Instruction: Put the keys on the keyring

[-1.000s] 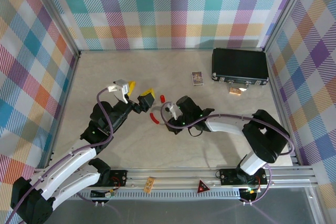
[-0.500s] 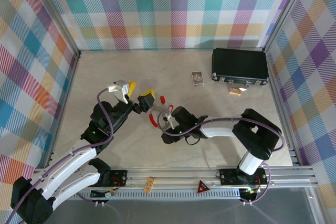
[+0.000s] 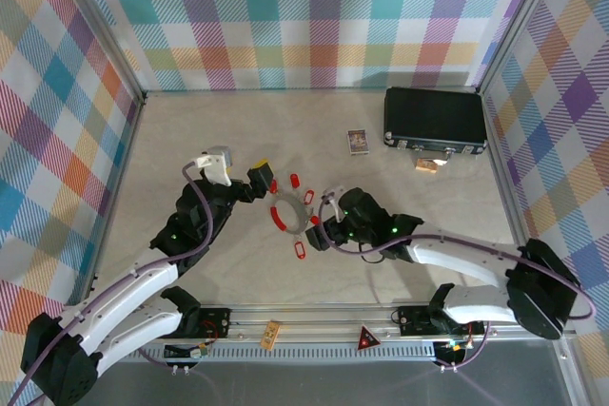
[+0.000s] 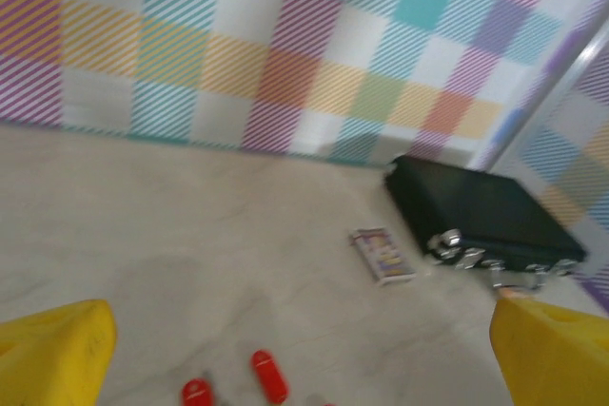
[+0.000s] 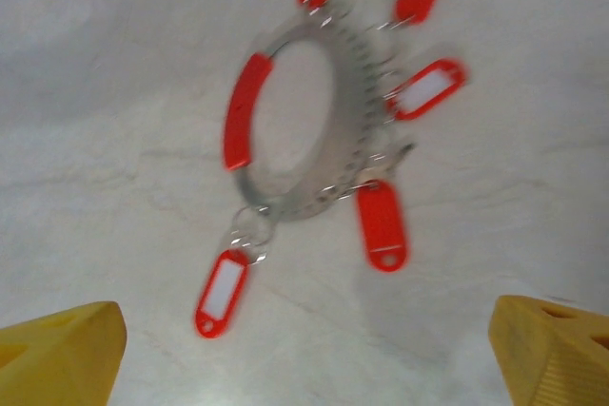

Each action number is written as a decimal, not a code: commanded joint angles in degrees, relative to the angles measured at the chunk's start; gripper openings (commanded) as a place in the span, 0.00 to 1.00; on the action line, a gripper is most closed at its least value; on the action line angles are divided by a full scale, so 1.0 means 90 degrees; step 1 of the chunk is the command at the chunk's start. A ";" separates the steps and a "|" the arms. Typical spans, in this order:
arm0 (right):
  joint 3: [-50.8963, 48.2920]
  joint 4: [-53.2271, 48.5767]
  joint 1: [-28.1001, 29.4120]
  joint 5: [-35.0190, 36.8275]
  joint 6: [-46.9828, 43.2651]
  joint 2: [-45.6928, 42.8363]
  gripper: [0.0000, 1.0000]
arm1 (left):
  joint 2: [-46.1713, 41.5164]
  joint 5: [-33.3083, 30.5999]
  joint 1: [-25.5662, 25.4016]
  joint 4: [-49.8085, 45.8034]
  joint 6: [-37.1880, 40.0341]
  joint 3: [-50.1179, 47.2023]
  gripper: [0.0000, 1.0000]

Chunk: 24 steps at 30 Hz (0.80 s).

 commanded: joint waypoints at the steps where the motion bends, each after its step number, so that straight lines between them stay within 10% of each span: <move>1: -0.0143 -0.0266 -0.0088 0.1416 -0.0320 -0.0454 0.99 | 0.0156 -0.0849 0.0052 -0.0367 -0.0084 0.0205 1.00; 8: -0.0910 0.1133 -0.0760 0.3120 -0.1333 -0.1315 0.99 | 0.1047 -0.1988 0.0077 -0.0983 -0.0057 0.0675 1.00; 24: -0.1665 0.3949 -0.4604 0.1826 -0.1841 0.0209 0.99 | 0.3431 -0.3181 0.1693 0.0111 0.1511 0.0525 1.00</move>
